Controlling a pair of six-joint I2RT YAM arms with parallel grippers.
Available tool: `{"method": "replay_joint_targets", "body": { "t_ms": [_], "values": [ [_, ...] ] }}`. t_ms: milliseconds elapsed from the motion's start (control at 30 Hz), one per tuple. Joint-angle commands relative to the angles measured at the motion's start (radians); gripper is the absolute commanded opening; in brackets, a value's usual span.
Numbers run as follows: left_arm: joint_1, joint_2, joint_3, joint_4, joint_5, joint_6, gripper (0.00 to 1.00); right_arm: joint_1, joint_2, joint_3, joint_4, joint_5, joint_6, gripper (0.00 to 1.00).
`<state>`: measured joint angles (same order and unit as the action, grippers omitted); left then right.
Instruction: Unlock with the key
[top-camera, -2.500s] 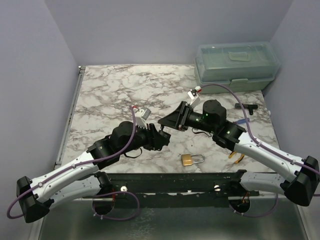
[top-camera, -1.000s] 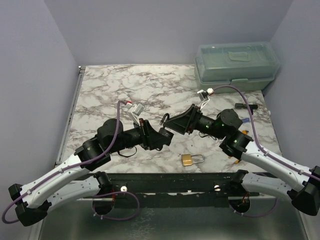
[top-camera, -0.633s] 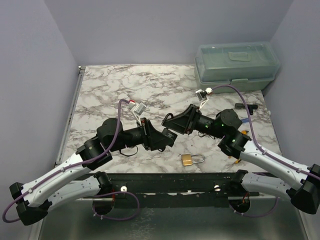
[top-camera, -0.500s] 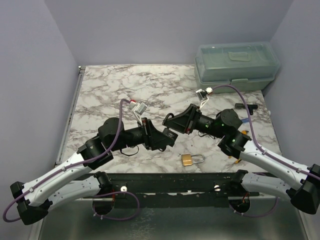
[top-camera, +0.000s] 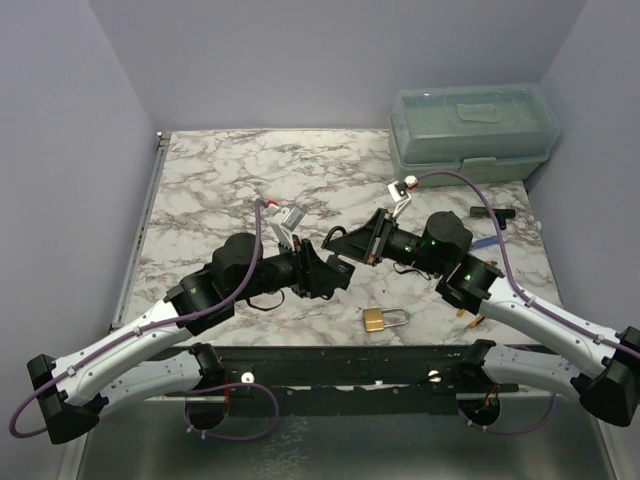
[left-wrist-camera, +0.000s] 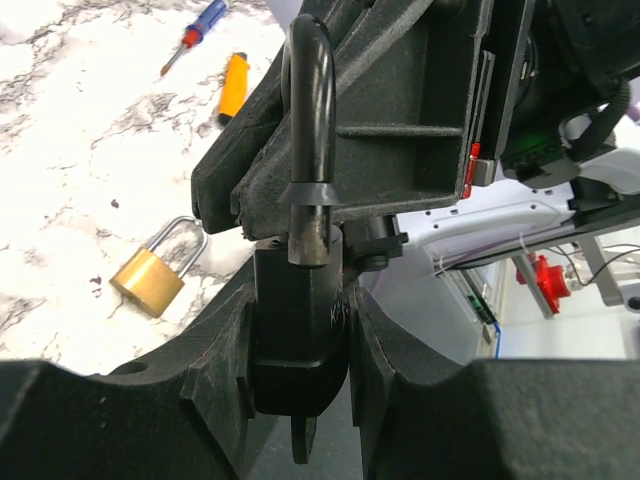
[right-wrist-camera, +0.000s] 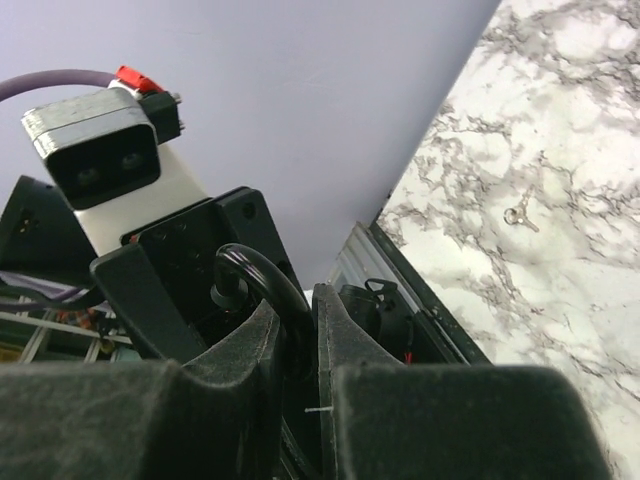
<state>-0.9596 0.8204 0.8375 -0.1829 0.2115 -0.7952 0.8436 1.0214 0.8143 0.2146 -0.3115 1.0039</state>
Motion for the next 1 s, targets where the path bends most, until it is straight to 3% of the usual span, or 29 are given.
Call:
{"method": "replay_joint_targets", "body": {
  "t_ms": [0,67,200,333,433,667,967],
  "values": [
    [0.002,-0.003,0.009,0.019,-0.084,0.033,0.00,0.005,0.005,0.034,-0.056,0.045,0.002,0.00],
    [0.002,-0.003,-0.004,0.018,-0.091,0.035,0.09,0.005,0.006,0.031,-0.057,0.060,0.003,0.00],
    [0.002,0.003,-0.019,-0.011,-0.062,0.048,0.54,0.005,0.019,0.040,-0.122,0.135,0.024,0.00],
    [0.002,-0.027,-0.035,-0.097,-0.070,0.070,0.81,0.005,0.040,0.050,-0.171,0.201,0.043,0.00],
    [0.002,-0.045,0.026,-0.253,-0.100,0.143,0.98,-0.011,0.070,0.098,-0.245,0.248,0.017,0.00],
    [0.002,-0.061,0.146,-0.558,-0.203,0.275,0.99,-0.125,0.196,0.177,-0.268,0.190,-0.036,0.00],
    [0.002,-0.146,0.125,-0.563,-0.278,0.317,0.99,-0.141,0.436,0.186,-0.291,0.207,0.002,0.00]
  ]
}}
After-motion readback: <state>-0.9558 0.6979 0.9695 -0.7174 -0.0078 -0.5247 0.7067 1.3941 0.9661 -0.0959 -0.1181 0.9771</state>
